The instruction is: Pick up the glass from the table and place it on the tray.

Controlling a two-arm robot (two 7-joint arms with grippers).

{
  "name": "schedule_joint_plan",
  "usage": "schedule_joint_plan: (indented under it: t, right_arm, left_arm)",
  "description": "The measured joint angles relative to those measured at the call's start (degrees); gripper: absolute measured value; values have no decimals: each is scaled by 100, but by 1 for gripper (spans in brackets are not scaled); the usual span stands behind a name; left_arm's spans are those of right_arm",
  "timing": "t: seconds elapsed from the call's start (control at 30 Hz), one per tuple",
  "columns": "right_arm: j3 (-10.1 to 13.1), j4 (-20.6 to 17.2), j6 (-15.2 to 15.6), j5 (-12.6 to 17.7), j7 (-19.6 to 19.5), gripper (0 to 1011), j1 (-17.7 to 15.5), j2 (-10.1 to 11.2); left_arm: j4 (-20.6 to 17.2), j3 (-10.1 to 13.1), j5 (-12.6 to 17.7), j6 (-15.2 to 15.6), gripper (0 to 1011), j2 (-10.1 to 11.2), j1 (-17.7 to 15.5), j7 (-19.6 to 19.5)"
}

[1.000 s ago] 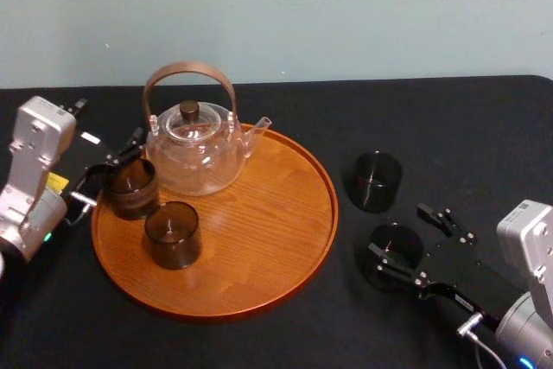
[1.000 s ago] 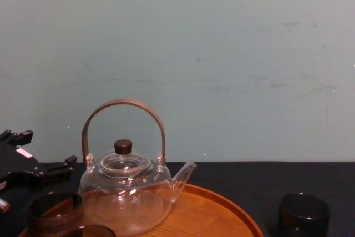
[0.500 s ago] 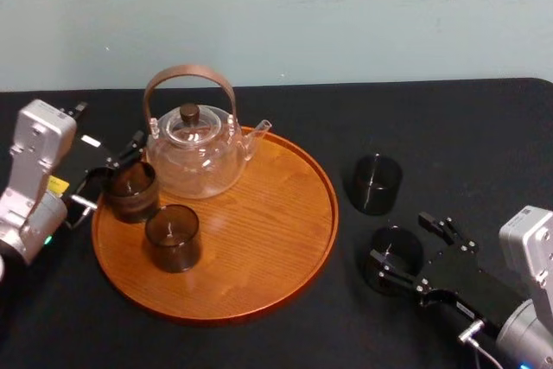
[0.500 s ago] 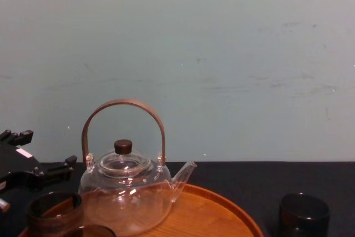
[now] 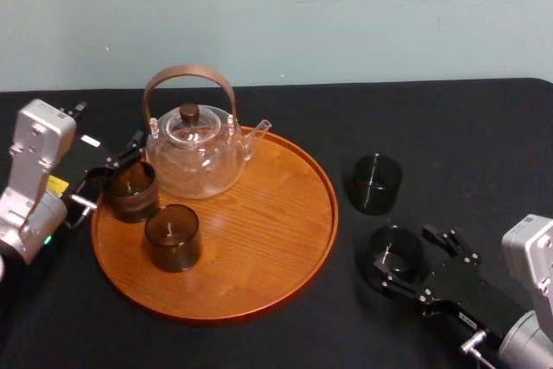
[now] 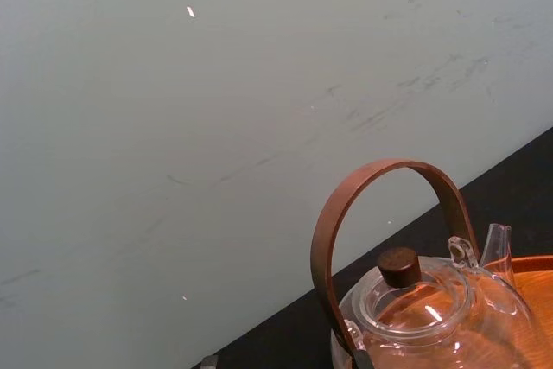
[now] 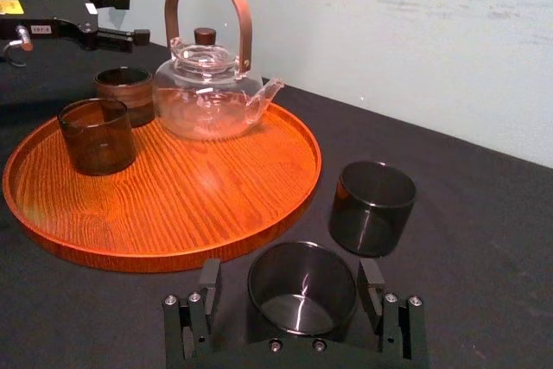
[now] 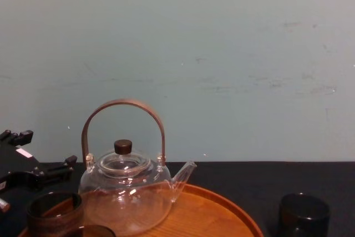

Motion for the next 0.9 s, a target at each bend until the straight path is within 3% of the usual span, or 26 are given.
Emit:
schedule_joint_plan:
  t: [0.9]
  right_arm:
    - [260,-13,287,-202,169,1002,-126,-325]
  left_arm:
    - [0,0,0,0,1001,0,0,0]
